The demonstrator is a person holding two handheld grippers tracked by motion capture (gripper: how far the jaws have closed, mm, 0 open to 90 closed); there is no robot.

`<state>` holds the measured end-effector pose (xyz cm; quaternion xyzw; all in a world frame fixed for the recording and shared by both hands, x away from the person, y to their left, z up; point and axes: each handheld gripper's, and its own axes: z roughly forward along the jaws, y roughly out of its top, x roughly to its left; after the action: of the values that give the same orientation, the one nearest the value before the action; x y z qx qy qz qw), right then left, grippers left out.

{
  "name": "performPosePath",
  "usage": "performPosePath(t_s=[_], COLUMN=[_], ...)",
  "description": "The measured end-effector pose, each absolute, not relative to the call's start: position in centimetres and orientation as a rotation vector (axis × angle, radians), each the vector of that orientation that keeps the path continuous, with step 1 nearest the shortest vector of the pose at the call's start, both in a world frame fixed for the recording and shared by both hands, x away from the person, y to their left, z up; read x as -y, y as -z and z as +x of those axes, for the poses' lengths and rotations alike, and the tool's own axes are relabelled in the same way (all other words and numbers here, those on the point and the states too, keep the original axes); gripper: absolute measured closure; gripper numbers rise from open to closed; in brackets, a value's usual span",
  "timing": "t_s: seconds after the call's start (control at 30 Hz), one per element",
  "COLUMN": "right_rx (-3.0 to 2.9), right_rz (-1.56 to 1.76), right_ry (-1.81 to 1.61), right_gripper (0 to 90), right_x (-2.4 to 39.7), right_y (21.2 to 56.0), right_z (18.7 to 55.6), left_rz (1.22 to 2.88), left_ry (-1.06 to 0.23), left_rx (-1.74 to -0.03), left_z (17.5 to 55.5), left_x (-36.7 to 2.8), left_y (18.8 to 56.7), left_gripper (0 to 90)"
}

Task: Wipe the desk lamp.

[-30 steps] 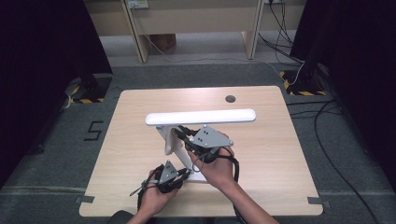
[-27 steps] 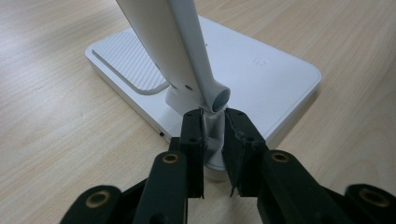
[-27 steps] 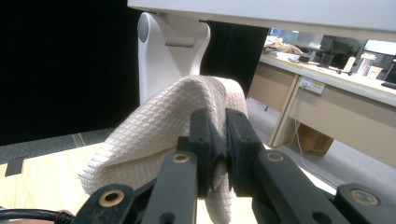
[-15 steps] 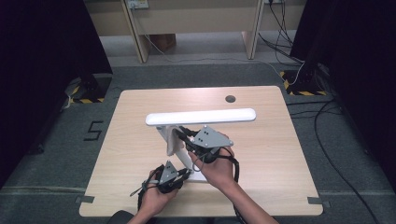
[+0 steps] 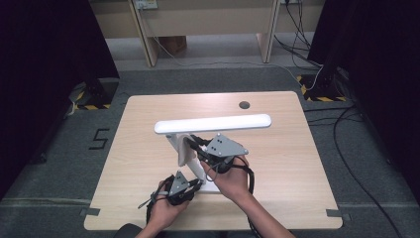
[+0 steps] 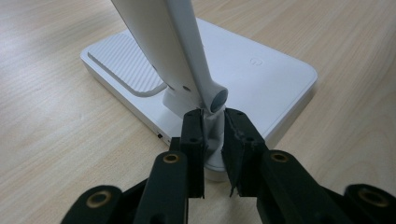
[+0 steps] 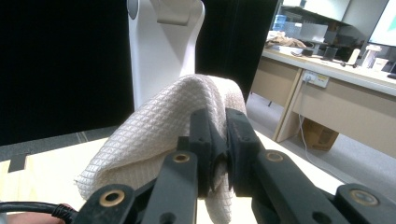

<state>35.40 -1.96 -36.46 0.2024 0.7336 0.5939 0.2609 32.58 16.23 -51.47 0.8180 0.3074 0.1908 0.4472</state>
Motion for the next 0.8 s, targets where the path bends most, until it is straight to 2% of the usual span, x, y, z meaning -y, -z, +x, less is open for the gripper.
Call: performPosePath(t_s=[0.8], right_rx=[-2.022], right_rz=[0.577], right_ry=[-1.592], right_gripper=[82.7], right_x=[2.5], right_y=[37.8], right_z=[35.6], left_rz=[2.021], left_ry=[-0.47], left_rx=[-0.765], left_z=[32.5], left_x=[-16.2], left_y=[51.5], left_gripper=[78.0])
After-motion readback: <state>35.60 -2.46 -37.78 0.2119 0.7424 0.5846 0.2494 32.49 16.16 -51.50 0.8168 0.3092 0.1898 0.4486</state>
